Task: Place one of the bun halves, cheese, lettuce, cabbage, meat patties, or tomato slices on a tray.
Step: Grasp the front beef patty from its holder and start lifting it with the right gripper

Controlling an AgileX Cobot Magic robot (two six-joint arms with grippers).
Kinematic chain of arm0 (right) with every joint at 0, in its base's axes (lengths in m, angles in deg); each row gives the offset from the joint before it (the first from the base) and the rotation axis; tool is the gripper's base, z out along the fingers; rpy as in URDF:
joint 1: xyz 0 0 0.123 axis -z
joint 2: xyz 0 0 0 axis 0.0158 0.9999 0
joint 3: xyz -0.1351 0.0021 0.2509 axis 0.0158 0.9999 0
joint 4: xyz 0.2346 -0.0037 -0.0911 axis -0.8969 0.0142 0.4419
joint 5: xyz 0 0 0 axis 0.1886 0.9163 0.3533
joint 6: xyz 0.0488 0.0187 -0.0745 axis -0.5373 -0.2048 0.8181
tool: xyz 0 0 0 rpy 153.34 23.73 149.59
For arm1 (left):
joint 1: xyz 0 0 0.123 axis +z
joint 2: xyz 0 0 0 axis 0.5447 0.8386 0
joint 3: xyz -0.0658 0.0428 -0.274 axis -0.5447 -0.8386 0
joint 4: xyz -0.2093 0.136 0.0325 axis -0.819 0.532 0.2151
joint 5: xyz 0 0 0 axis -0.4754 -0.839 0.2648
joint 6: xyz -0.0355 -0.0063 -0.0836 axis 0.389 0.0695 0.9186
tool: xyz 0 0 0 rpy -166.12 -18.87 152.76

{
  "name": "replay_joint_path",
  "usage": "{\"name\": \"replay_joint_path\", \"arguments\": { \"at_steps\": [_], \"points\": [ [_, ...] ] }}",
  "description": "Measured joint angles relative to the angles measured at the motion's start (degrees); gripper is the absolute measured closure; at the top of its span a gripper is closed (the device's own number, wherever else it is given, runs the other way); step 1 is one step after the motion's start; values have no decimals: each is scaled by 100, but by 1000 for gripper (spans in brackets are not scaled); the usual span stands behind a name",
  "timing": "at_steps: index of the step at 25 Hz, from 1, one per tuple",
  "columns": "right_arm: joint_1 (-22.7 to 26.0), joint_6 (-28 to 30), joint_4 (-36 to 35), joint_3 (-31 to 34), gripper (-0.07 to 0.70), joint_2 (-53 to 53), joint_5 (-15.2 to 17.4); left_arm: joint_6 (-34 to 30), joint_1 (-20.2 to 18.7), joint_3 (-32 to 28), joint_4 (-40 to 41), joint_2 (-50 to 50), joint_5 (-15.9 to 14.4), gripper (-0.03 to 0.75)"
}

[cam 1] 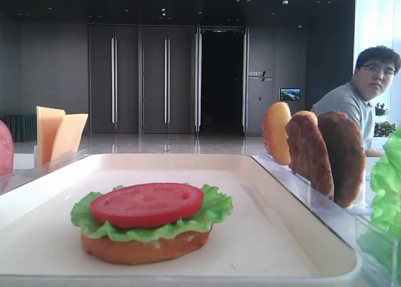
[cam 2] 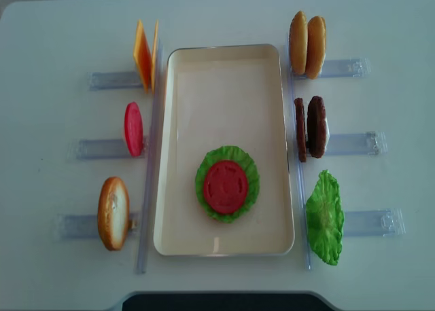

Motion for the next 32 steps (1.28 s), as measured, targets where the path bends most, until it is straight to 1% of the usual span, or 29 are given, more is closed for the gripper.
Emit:
{"name": "replay_joint_path", "arguments": {
  "at_steps": [15,16,19,21,23,28,32],
  "points": [
    [0,0,0,0,352,0,0,-6,0,0,0,0,2,370],
    [0,12,0,0,352,0,21,-6,0,0,0,0,2,370],
    [0,81,0,-273,352,250,274,-6,0,0,0,0,7,370],
    [0,131,0,-607,352,941,439,-6,0,0,0,0,7,370],
    [0,142,0,-959,352,1736,499,-6,0,0,0,0,7,370],
    [0,149,-579,-1867,352,3918,499,-6,0,0,-2,0,7,370],
    [0,170,-701,-2418,352,5495,447,-6,0,0,-2,0,12,370]
  ]
}}
